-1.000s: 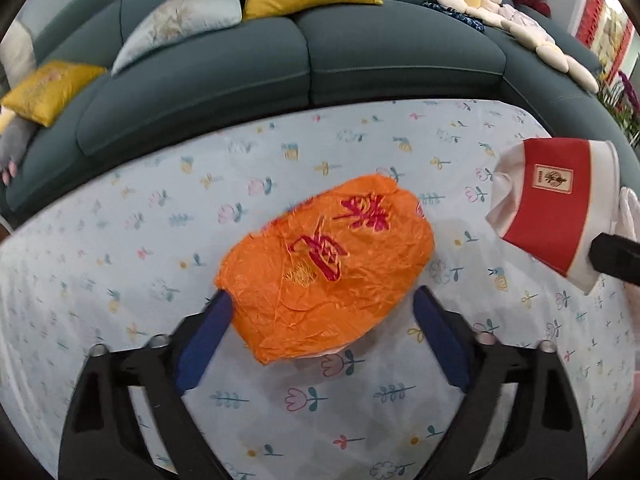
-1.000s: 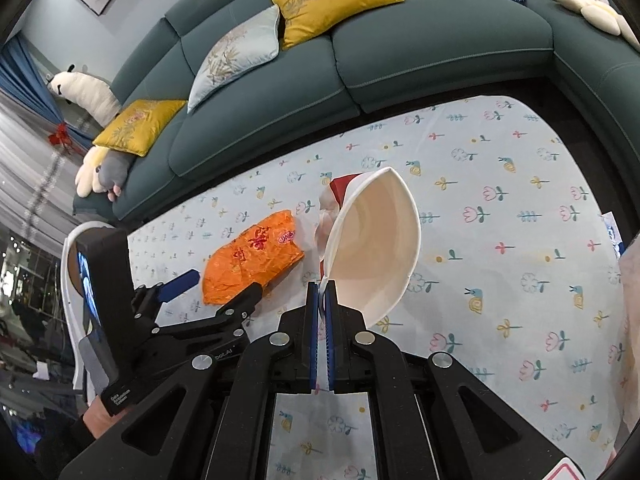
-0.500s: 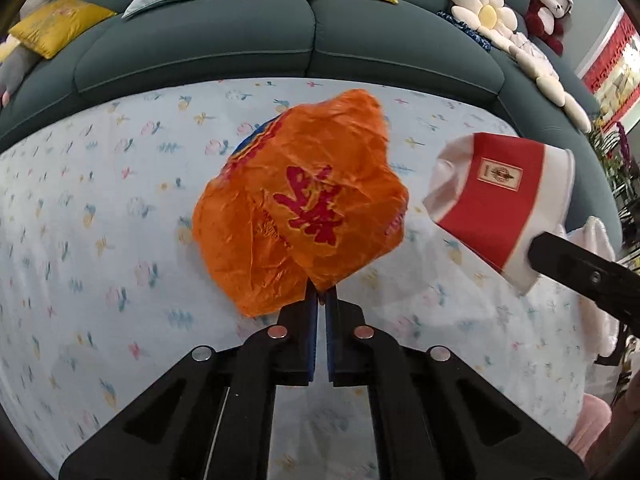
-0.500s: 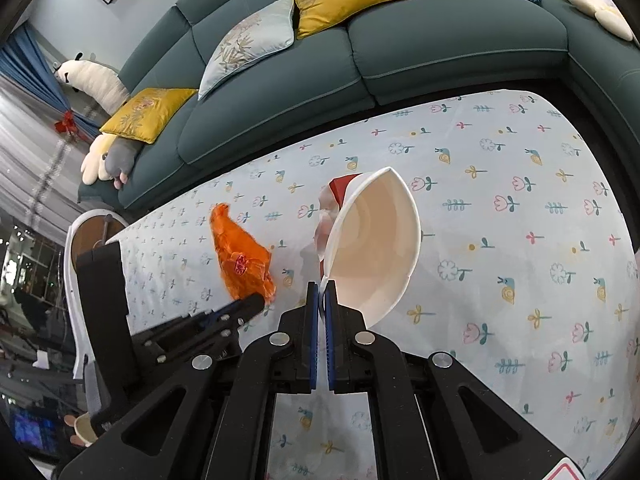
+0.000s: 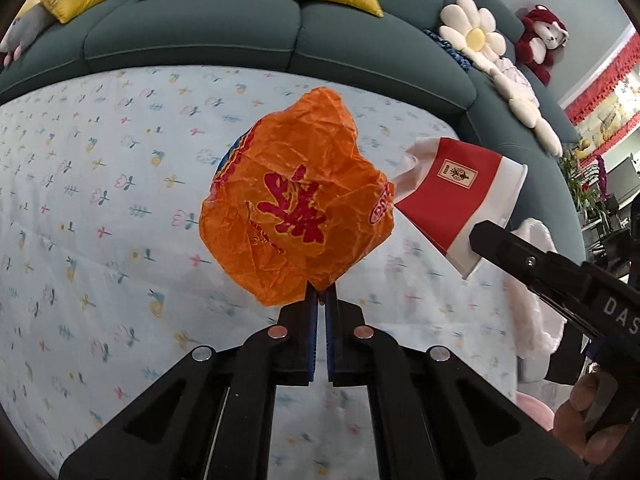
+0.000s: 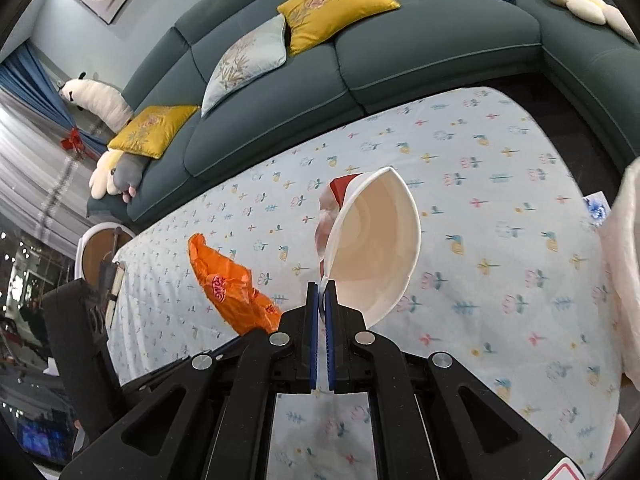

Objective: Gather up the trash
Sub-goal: 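Lift and carry the orange bag and cup in both tools over the wastebasket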

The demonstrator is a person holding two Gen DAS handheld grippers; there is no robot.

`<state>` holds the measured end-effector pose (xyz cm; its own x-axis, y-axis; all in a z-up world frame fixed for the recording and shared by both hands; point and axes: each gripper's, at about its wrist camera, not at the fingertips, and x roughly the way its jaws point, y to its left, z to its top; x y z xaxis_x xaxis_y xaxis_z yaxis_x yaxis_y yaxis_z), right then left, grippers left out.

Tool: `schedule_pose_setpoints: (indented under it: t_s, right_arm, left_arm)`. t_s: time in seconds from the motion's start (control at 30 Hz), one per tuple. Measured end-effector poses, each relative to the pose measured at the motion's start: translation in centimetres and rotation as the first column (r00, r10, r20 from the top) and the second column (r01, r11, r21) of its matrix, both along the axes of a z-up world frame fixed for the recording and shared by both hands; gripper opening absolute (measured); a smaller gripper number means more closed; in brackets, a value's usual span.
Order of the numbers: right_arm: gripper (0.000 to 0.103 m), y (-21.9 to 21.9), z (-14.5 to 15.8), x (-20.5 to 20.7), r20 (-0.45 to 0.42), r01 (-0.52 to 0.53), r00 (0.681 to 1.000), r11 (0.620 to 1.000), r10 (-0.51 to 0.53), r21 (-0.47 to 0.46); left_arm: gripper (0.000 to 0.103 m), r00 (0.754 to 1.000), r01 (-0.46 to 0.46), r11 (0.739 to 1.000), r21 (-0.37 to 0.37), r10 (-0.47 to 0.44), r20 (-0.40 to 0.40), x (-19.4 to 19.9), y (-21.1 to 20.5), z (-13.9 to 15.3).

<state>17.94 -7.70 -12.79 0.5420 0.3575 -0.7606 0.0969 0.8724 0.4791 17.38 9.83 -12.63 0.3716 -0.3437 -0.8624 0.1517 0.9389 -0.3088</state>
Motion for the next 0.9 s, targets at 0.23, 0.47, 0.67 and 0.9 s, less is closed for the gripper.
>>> schedule_pose_setpoints:
  t_s: [0.23,0.47,0.67,0.9]
  right_arm:
    - [0.004,-2.5,2.8,-3.2,0.052,0.033,0.998,0.999,-0.034,0.01]
    - [0.004,-5.0,5.1,-6.6,0.1,0.063,0.993,0.998,-0.062,-0.005]
    - [0.004,-7.4,7.1,-9.2,0.146,0.092,0.986,0.995,-0.086,-0.037]
    - [0.004,-10.4,8.7,-11.5,0.19,0.137,0.974,0.99,-0.127,-0.041]
  left_arm:
    - [0.003,0.997,0.04,0.999,0.002,-0.04,0.061,-2.8,-3.4,3.6]
    - [0.003,0.987,0.093,0.995,0.024,-0.095,0.126,-5.3,-7.1,6.8]
    - [0.003,0.976,0.139,0.989,0.053,-0.146,0.162,-7.3,-9.9,8.2]
    - [0.003,0.96,0.181,0.98,0.078,-0.193,0.2,-8.9,-13.1,9.8]
